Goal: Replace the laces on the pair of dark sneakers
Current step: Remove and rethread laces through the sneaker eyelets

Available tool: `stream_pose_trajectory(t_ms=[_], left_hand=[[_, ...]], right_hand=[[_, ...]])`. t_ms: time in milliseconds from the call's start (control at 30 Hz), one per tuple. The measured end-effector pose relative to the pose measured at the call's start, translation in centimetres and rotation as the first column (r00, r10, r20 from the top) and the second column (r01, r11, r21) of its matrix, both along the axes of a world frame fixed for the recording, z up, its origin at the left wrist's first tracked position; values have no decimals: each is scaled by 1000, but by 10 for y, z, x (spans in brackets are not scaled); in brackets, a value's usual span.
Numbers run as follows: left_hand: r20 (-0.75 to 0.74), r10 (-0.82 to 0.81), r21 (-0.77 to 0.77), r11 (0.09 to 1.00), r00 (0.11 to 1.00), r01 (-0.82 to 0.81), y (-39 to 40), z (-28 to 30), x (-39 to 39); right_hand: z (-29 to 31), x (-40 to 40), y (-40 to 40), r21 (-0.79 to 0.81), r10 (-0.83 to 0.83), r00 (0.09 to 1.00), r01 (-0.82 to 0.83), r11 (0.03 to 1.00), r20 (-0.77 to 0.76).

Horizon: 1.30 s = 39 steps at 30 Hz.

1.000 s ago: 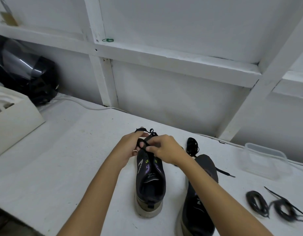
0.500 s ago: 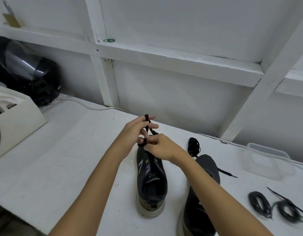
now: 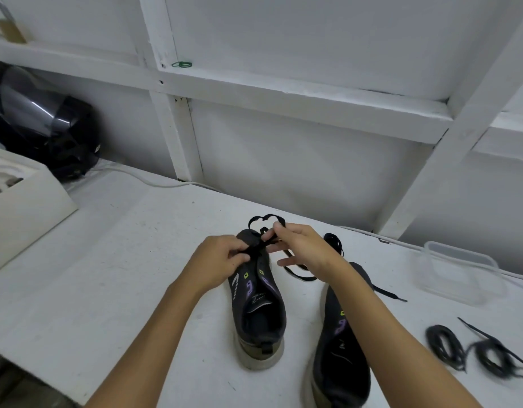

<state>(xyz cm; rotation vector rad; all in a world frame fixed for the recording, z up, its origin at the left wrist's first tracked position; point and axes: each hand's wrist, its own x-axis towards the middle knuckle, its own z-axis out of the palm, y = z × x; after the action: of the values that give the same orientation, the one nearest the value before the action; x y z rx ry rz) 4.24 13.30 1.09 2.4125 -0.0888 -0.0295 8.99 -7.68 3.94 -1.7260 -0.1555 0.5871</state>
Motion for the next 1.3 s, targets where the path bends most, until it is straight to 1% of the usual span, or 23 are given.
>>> stream_pose_trajectory(t_ms=[100,200,233,267,333,400,467,500,600,667,733,767,800,867,933,967,1033,1067,1100,1133,1200,1233,1300], left_hand=[[230,136,51,987,964,-151,0,8,-2],[299,328,-101,945,896,-312,17,18,-3],[258,408,-220,907,876,-358,24,22,-3],[167,485,-399,830,858,-391,30,26,-3],[-61,566,-713,552,822,-433,42,33,-2],[-227,567,-786,373,791,-493,56,38,-4],[-312,542,-793,304,781,-528,65,38,-8],[-322,546,-786,302,774,-540,68,35,-9],[-188,703,-632,448,686,-632,74,23,-15],[-79,773,-538,498,630,-679,72,19,-19],[-9,768,-487,557,641,-673,67,17,-23],[32,760,-453,590,649,-669,63,17,-24],[72,755,-426,614,652,-664,60,17,-24],[138,738,-398,652,660,-646,55,18,-23],[191,709,-358,695,679,-624,50,18,-22],[213,693,-330,714,688,-617,48,18,-22],[246,656,-262,754,714,-603,43,19,-22],[255,626,-219,779,737,-587,40,19,-21],[257,585,-173,811,769,-559,37,20,-21],[250,534,-127,845,808,-519,34,22,-21],[229,418,-66,908,879,-415,24,26,-20],[224,366,-45,930,903,-365,18,28,-20],[221,282,-8,958,934,-287,8,32,-19]], right_hand=[[0,2,-4,67,-103,995,103,992,-11],[3,6,-16,252,-219,973,232,939,-76],[5,8,-21,316,-254,961,274,908,-104],[7,9,-27,381,-296,946,323,866,-130],[12,13,-38,490,-386,907,418,765,-170],[18,17,-49,557,-463,871,470,685,-165],[19,20,-60,586,-531,835,505,634,-144],[20,21,-64,584,-579,804,536,610,-133],[16,23,-74,543,-712,693,643,540,-113],[12,19,-76,320,-713,701,680,660,-22],[6,13,-74,-74,-514,851,522,850,108],[6,8,-71,-267,-332,937,349,898,106],[8,3,-67,-424,-145,989,148,894,39],[15,-5,-58,-595,120,978,-198,779,-169],[22,-10,-48,-715,220,946,-325,619,-239],[25,-11,-43,-802,236,955,-280,528,-178],[29,-10,-35,-935,238,965,16,356,107],[30,-10,-30,-926,242,933,178,334,266],[30,-9,-23,-883,239,891,283,376,387],[29,-8,-17,-822,235,854,317,473,464],[27,-6,1,-670,247,831,188,718,498],[26,-6,10,-593,275,832,78,801,482],[20,-7,29,-451,329,832,-108,886,447]])
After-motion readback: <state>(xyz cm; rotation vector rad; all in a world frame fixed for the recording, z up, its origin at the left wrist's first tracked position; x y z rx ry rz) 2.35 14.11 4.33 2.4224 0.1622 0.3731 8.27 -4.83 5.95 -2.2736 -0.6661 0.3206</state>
